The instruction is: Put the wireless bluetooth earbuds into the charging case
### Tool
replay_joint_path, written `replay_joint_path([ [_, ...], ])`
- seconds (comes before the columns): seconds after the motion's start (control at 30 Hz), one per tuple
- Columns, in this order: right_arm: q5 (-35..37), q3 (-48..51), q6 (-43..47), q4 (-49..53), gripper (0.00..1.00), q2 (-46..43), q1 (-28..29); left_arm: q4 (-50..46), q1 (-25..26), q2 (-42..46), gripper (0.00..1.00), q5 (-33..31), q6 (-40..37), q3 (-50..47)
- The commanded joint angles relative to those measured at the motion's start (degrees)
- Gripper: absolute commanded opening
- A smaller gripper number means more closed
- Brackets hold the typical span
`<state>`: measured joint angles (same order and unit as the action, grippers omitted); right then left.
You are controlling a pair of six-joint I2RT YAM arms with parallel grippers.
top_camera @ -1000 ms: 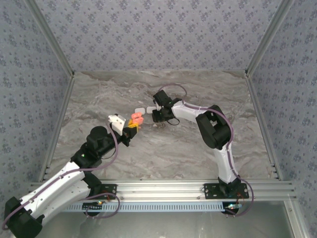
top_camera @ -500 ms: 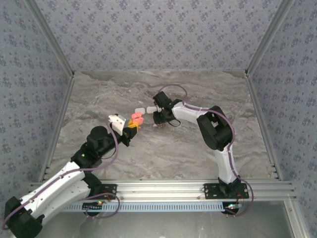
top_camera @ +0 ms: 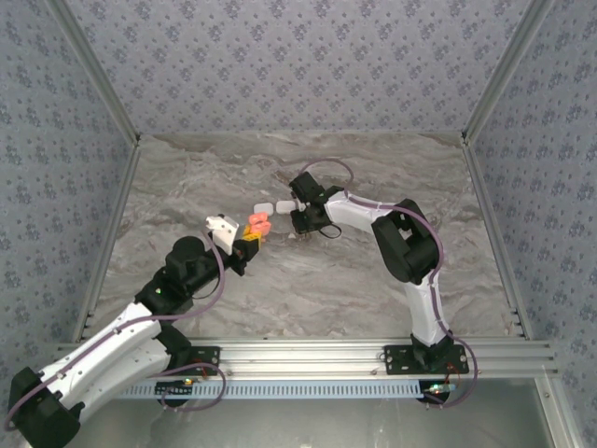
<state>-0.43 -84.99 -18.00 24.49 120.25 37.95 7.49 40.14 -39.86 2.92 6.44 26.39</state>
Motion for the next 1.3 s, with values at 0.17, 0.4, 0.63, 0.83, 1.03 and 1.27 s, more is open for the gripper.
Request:
replay_joint_path([
  [0.17,-2.74,7.45,4.75,-3.73,0.22,-11.59,-1.7,4.14,0.15,-1.36,0.0,1.79,0.65,1.21],
  [0.4,-4.58,17.62,14.57,-10.21,0.22,-29.83,-3.06,10.69,0.17,-7.64,0.0,9.11,4.04,2.11],
  [0.63,-6.47,27.59,23.42,-16.83,0.23,-48.31,-2.91,17.17,0.14,-15.19,0.0,18.09,7.51,5.47],
  [0.83,-7.18,31.84,29.06,-20.59,0.24,-58.12,-1.26,23.69,0.17,-20.72,0.0,24.28,11.98,8.05],
  [1.03,-7.59,32.69,32.26,-20.75,0.25,-61.06,1.1,27.1,0.13,-23.15,0.0,27.77,14.37,9.09],
  [1.27,-8.54,32.7,34.64,-19.76,0.24,-61.36,3.04,27.14,0.15,-23.27,0.0,29.05,14.48,9.38],
])
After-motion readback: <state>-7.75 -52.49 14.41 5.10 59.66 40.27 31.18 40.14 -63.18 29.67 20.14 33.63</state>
